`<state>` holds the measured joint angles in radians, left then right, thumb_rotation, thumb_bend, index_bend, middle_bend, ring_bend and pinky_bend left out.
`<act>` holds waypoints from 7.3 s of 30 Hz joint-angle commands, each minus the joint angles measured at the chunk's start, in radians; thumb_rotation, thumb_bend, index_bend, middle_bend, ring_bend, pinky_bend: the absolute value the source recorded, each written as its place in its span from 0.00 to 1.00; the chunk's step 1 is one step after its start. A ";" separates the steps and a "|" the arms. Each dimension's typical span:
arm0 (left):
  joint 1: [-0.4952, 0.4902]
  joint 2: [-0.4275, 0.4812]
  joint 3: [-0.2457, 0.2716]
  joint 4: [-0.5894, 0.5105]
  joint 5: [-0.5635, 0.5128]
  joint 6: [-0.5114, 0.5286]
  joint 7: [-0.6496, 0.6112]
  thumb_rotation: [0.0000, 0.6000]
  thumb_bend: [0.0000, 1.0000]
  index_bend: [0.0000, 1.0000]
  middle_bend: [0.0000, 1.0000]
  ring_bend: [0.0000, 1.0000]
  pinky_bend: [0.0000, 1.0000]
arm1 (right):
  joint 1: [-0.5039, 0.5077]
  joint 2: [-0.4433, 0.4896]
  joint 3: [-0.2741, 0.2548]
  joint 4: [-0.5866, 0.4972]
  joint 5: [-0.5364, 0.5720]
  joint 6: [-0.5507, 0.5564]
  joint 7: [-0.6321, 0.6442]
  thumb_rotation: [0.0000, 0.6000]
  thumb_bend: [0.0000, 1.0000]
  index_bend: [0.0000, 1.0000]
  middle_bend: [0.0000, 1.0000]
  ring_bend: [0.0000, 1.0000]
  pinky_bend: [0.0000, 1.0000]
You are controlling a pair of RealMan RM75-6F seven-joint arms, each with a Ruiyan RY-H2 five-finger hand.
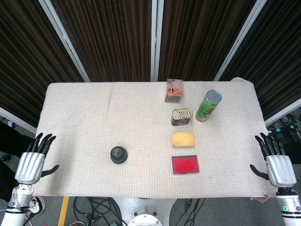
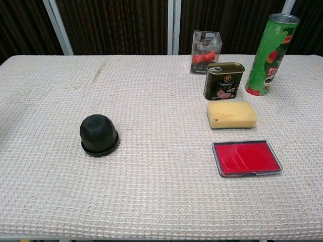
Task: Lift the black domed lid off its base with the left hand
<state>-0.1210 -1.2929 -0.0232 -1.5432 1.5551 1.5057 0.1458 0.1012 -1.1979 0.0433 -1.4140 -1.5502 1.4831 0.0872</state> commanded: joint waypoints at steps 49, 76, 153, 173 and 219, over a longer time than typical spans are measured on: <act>-0.240 -0.176 0.017 -0.005 0.056 -0.351 -0.082 1.00 0.02 0.12 0.10 0.00 0.16 | 0.032 0.006 0.013 -0.072 0.028 -0.052 -0.070 1.00 0.10 0.00 0.02 0.00 0.00; -0.418 -0.362 -0.049 0.151 -0.092 -0.558 -0.091 1.00 0.02 0.12 0.12 0.00 0.16 | 0.037 -0.010 0.021 -0.031 0.046 -0.058 -0.043 1.00 0.10 0.00 0.02 0.00 0.00; -0.462 -0.406 -0.033 0.260 -0.144 -0.520 -0.190 1.00 0.18 0.28 0.41 0.05 0.18 | 0.046 -0.029 0.016 0.001 0.068 -0.095 -0.042 1.00 0.10 0.00 0.02 0.00 0.00; -0.487 -0.313 -0.066 0.148 -0.184 -0.533 -0.082 1.00 0.20 0.47 0.45 0.20 0.38 | 0.040 -0.028 0.018 0.012 0.070 -0.085 -0.025 1.00 0.10 0.00 0.02 0.00 0.00; -0.561 -0.186 -0.163 0.061 -0.397 -0.530 0.089 1.00 0.21 0.49 0.51 0.29 0.44 | 0.025 -0.028 0.008 0.029 0.049 -0.065 -0.004 1.00 0.10 0.00 0.02 0.00 0.00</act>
<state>-0.6725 -1.4644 -0.2088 -1.5261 1.1818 1.0079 0.2456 0.1254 -1.2242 0.0520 -1.3866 -1.5016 1.4197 0.0828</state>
